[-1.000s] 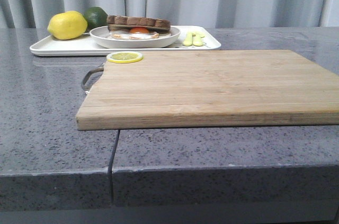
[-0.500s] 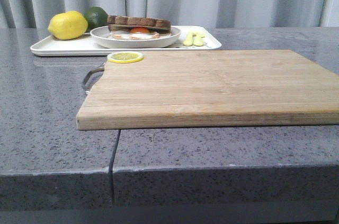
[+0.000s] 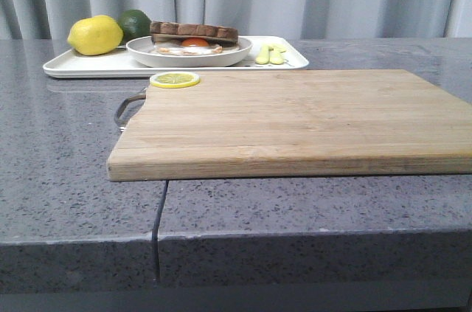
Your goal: Place bread and move sandwich to tray
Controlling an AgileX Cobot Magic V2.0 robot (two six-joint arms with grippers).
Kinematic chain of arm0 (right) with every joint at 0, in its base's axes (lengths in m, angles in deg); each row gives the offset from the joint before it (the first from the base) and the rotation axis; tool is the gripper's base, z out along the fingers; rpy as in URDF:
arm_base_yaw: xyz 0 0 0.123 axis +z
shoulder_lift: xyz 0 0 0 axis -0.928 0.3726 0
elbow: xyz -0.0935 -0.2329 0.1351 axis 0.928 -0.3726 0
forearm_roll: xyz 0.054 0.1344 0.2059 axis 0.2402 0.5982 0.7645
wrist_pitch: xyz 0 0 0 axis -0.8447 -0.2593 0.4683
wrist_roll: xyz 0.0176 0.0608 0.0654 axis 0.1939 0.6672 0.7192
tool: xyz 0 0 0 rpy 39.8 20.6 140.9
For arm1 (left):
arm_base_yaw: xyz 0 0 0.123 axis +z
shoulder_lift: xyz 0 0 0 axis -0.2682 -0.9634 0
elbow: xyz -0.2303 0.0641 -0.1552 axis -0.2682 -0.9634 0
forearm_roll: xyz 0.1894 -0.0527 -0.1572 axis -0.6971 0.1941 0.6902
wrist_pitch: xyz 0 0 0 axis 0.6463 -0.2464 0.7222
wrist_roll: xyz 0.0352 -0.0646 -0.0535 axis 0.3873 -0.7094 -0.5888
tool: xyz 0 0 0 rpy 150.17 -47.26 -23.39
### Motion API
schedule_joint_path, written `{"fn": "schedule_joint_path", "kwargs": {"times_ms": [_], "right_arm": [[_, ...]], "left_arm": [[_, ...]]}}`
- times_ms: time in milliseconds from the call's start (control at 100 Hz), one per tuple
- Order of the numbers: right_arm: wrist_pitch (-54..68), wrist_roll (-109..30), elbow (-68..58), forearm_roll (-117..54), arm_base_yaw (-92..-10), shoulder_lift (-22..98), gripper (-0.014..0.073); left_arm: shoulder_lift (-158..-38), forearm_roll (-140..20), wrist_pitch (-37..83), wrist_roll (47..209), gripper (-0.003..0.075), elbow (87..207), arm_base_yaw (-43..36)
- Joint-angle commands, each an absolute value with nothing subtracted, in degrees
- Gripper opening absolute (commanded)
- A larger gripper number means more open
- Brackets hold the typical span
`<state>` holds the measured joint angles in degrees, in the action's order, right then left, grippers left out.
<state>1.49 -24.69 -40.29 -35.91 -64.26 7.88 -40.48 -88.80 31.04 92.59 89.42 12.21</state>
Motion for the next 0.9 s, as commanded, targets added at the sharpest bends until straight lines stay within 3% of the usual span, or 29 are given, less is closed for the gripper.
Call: {"fn": "schedule_joint_path", "kwargs": {"times_ms": [0,890], "right_arm": [[-2.7,-24.9,-38.7,-36.3,-64.7,7.9,-0.0067],[-2.7,-24.9,-38.7,-36.3,-64.7,7.9,-0.0067]], "left_arm": [[-38.7,-89.2,34.7,91.7,-0.002,88.6,11.8],[-38.7,-88.3,34.7,91.7,-0.002,88.6,11.8]]}}
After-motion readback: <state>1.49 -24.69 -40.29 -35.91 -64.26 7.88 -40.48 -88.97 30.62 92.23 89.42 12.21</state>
